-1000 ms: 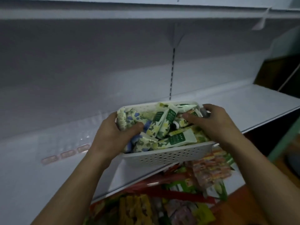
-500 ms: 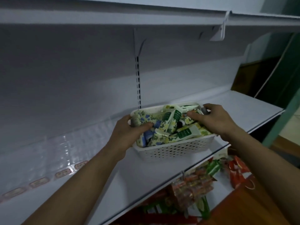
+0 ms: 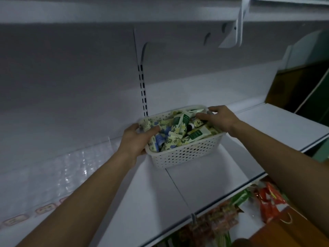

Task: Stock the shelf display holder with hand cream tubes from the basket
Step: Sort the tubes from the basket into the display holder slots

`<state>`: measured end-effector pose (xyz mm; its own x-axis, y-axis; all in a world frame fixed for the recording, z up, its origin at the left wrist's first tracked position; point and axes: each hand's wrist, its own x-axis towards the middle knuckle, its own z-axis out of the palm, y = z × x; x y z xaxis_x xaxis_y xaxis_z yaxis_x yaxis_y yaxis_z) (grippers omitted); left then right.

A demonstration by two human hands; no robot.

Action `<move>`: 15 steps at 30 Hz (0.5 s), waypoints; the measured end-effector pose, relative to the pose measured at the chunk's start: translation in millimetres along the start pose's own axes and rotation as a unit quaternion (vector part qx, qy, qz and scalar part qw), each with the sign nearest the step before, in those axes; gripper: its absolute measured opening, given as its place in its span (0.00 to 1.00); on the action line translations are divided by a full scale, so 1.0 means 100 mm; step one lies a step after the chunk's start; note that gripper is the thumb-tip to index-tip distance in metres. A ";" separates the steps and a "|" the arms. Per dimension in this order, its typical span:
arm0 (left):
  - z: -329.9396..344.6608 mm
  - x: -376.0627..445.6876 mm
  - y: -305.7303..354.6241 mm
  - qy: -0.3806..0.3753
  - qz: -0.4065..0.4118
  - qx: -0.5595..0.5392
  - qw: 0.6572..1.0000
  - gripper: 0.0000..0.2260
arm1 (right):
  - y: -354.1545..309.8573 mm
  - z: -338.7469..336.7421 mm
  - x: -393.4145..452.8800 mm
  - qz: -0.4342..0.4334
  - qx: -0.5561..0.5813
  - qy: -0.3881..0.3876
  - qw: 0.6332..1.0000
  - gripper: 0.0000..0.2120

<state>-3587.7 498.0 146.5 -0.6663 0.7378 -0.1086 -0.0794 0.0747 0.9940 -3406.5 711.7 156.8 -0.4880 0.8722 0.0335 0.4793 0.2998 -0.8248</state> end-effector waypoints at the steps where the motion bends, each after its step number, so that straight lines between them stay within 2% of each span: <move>1: 0.01 0.03 -0.01 0.005 0.003 -0.003 1.000 0.10 | 0.01 0.02 0.06 -0.003 -0.004 -0.006 1.000 0.25; 12: 0.00 0.10 -0.07 0.010 0.017 -0.006 1.000 0.07 | 0.04 0.13 0.24 -0.007 -0.041 -0.012 0.999 0.24; 15: -0.05 0.11 -0.08 -0.004 -0.001 0.003 1.000 0.09 | 0.02 0.14 0.25 -0.006 -0.114 -0.014 0.993 0.24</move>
<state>-3598.1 502.3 136.9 -0.6597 0.7435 -0.1097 -0.0762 0.0790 0.9940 -3428.1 728.5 147.8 -0.5128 0.8582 0.0234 0.6251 0.3920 -0.6750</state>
